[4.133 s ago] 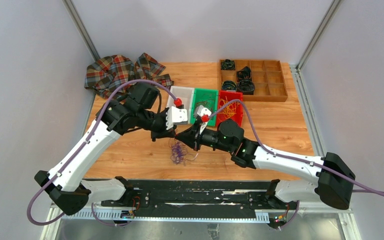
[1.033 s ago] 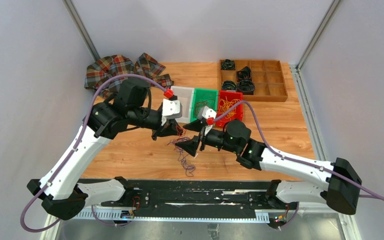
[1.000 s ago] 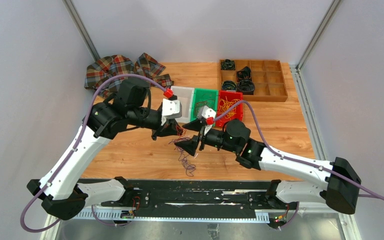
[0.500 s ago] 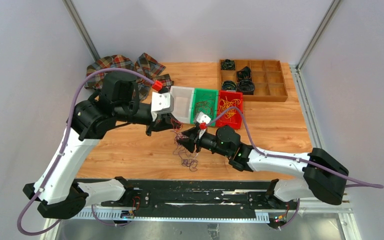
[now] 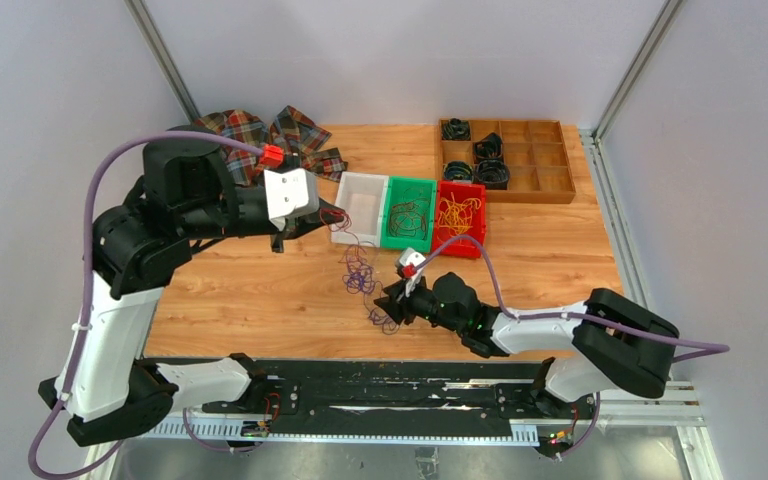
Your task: Untangle the cables
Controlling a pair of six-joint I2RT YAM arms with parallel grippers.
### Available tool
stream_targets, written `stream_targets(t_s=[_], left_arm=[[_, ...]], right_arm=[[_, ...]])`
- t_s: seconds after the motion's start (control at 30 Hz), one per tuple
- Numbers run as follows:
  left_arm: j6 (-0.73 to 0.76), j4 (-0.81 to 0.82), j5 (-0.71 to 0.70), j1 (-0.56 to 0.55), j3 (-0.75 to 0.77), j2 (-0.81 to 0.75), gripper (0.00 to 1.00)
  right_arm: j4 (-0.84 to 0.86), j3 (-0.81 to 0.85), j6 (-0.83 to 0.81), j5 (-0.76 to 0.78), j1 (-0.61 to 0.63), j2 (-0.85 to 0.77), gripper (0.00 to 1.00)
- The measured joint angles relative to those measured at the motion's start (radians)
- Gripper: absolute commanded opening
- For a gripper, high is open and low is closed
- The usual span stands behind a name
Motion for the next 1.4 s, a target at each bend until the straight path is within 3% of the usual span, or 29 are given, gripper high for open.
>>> stream_targets(t_s=[0.13,0.3,0.47,0.7,1.1,1.4], left_arm=[[0.019,-0.001,-0.047,0.0,0.073,0.011,0.01],[0.039,0.0,-0.086,0.0,0.109,0.008,0.0],[0.05,-0.001,-0.089,0.0,0.048,-0.015,0.0],[0.047,-0.003,-0.073,0.0,-0.039,-0.018,0.0],[0.006,-0.003,-0.007,0.0,-0.047,-0.018,0.0],[-0.026,-0.003,0.033,0.0,-0.023,-0.009,0.0]], right_arm=[[0.022,-0.05,0.016,0.034,0.0,0.039,0.34],[0.011,-0.089,0.022,0.064,0.0,0.027,0.59],[-0.095,-0.05,-0.004,0.077,0.0,-0.175,0.73],[-0.194,0.204,-0.069,-0.01,0.001,-0.343,0.74],[-0.227,0.401,-0.129,-0.147,0.003,-0.183,0.76],[-0.184,0.449,-0.137,-0.144,0.004,-0.074,0.52]])
